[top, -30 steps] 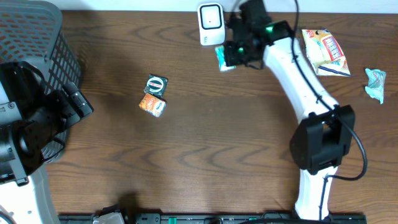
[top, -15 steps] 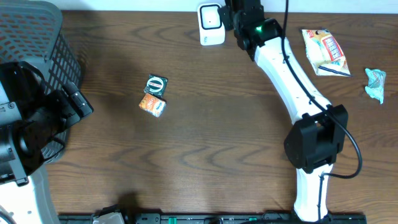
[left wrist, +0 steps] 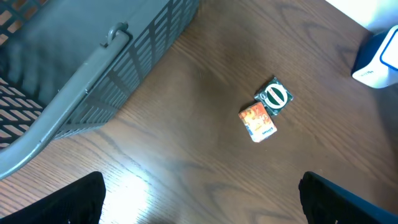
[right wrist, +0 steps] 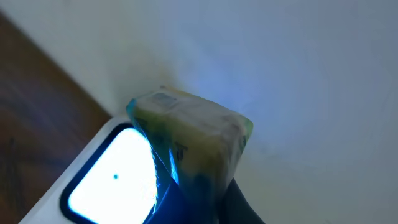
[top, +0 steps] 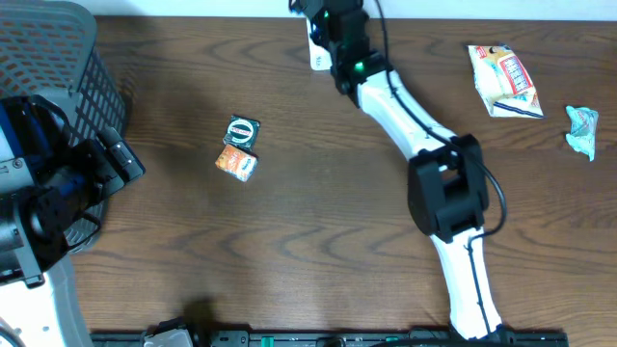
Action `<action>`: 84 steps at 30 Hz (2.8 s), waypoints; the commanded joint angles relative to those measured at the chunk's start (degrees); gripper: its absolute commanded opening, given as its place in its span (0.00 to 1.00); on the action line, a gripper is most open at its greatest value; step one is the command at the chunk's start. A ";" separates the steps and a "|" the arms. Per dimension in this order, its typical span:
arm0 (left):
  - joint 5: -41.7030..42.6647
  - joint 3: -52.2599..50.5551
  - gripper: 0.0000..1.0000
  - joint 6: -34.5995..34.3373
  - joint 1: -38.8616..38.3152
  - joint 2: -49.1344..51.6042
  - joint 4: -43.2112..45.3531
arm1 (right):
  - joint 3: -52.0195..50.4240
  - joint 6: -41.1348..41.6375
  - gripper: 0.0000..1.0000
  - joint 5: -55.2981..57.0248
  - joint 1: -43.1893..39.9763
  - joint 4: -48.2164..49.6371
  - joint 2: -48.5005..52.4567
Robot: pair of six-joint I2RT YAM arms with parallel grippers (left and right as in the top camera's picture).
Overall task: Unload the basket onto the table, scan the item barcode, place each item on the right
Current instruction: 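Carry the teal tissue pack to the right edge and release it, then reach the right gripper to the orange pack beside the tin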
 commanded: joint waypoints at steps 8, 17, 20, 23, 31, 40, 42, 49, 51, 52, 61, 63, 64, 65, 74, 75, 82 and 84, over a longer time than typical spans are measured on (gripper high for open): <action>-0.55 -0.52 0.97 -0.09 0.31 0.02 -0.13 | 0.63 -7.78 0.01 -1.95 1.03 -3.61 2.54; -0.55 -0.50 0.98 -0.09 0.31 0.02 -0.13 | 0.68 -4.66 0.01 0.66 1.03 -4.00 1.68; -0.55 -0.52 0.98 -0.09 0.31 0.02 -0.13 | 0.72 0.83 0.01 2.47 0.20 -3.85 -0.46; -0.55 -0.52 0.98 -0.09 0.31 0.02 -0.13 | 0.72 8.61 0.01 2.47 -2.08 -5.70 -4.11; -0.55 -0.52 0.98 -0.09 0.31 0.02 -0.13 | 0.72 29.40 0.01 2.40 -12.90 -23.93 -14.12; -0.55 -0.52 0.98 -0.09 0.31 0.02 -0.13 | 0.52 34.14 0.01 2.21 -27.80 -49.51 -15.76; -0.55 -0.52 0.98 -0.09 0.31 0.02 -0.13 | 0.52 34.36 0.01 2.23 -30.16 -52.39 -15.47; -0.55 -0.52 0.98 -0.09 0.31 0.02 -0.13 | -1.77 37.24 0.02 2.19 -36.81 -55.80 -15.02; -0.55 -0.52 0.98 -0.09 0.31 0.02 -0.13 | -3.43 37.99 0.02 2.19 -38.27 -55.45 -15.02; -0.55 -0.52 0.98 -0.09 0.31 0.02 -0.13 | -4.00 37.99 0.02 2.19 -38.71 -55.30 -15.02; -0.55 -0.52 0.98 -0.09 0.31 0.02 -0.13 | -8.15 39.39 0.63 2.21 -41.79 -55.21 -15.06; -0.55 -0.52 0.97 -0.09 0.31 0.02 -0.13 | -8.09 39.50 0.63 2.21 -41.59 -55.76 -15.69; -0.55 -0.52 0.98 -0.09 0.31 0.02 -0.13 | -8.09 39.82 0.64 2.19 -41.35 -55.76 -16.13; -0.55 -0.52 0.98 -0.09 0.31 0.02 -0.13 | -8.09 40.11 0.66 2.08 -41.11 -55.71 -16.65; -0.55 -0.52 0.98 -0.09 0.31 0.02 -0.13 | -8.09 40.09 0.71 -22.88 -36.65 -54.84 -22.05; -0.55 -0.52 0.98 -0.09 0.31 0.02 -0.13 | -8.09 40.09 0.70 -27.96 -36.20 -55.32 -22.36; -0.55 -0.52 0.98 -0.09 0.31 0.02 -0.13 | -8.13 40.09 0.73 -66.53 -31.04 -57.48 -21.92; -0.55 -0.52 0.98 -0.09 0.31 0.02 -0.13 | -8.15 40.39 0.73 -70.75 -28.24 -55.65 -21.73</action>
